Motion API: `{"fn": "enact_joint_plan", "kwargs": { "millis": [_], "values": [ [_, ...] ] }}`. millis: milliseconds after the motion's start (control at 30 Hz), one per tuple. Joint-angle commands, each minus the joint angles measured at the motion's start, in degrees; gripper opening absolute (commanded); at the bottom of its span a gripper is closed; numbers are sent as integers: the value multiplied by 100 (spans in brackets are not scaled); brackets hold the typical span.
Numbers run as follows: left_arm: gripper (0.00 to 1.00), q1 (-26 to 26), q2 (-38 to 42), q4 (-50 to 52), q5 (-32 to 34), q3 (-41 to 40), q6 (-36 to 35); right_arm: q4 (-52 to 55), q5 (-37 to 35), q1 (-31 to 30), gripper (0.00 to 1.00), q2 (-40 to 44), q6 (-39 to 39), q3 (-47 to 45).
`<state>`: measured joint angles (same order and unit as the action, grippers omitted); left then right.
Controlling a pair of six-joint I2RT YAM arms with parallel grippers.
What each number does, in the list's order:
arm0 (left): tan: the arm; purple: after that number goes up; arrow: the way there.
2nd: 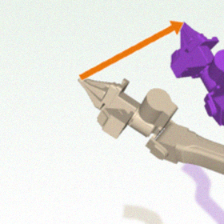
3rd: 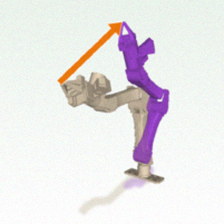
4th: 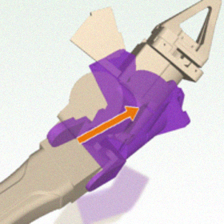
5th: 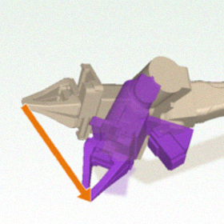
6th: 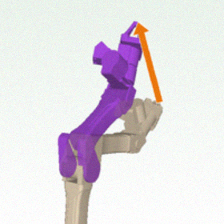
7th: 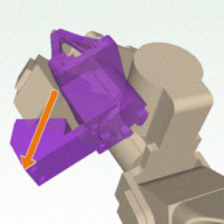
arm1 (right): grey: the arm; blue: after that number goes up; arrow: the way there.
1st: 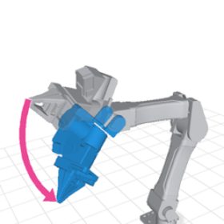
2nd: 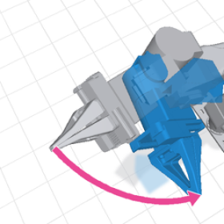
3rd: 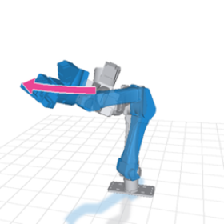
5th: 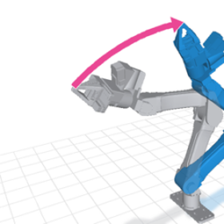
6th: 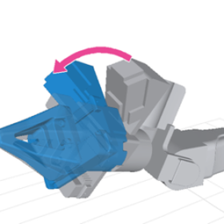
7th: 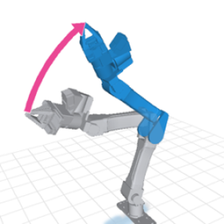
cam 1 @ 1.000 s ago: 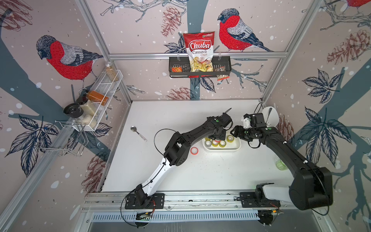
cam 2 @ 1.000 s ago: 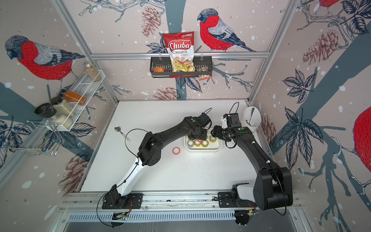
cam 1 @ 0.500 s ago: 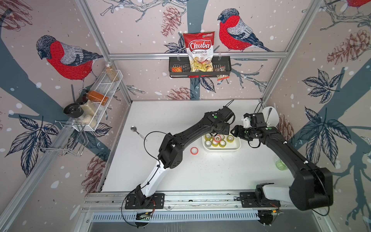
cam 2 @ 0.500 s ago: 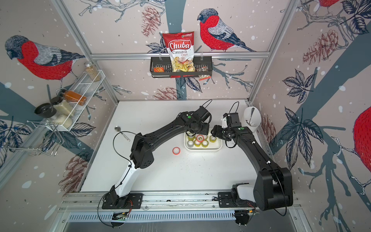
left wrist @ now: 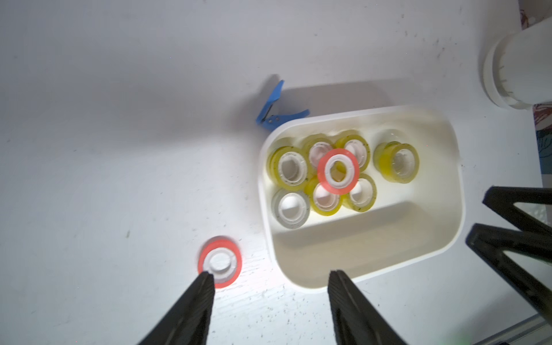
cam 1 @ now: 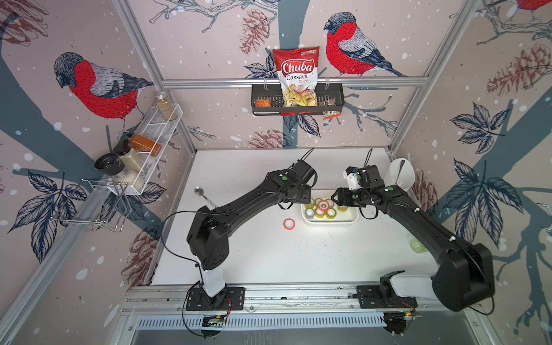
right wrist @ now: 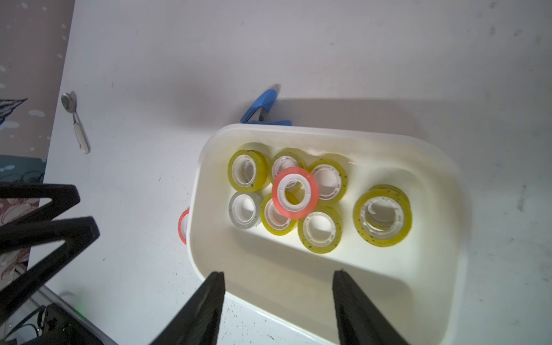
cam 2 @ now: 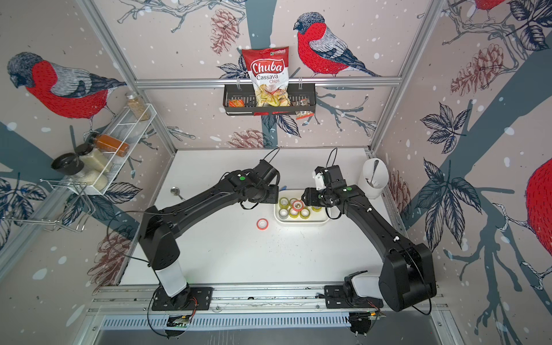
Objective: Put the transparent tape into the storage box
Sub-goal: Pick up the tape from the center of the board.
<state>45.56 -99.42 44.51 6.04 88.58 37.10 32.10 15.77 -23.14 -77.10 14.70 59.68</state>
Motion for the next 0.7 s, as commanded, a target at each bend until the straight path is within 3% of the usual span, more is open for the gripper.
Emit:
{"fn": "enact_joint_plan", "kwargs": {
  "millis": [0,300,667],
  "values": [
    [64,-219,632,-520,-45,-629,-105,203,2,-429,63,-178,-461,183],
    [62,-797,2084,-1087,-461,-2515,-288,468,-351,-1642,60,-1033,-665,883],
    [62,-1147,2812,-1098,-468,-3682,49,1079,-1207,-3073,71,-2425,-940,1858]
  ]
}}
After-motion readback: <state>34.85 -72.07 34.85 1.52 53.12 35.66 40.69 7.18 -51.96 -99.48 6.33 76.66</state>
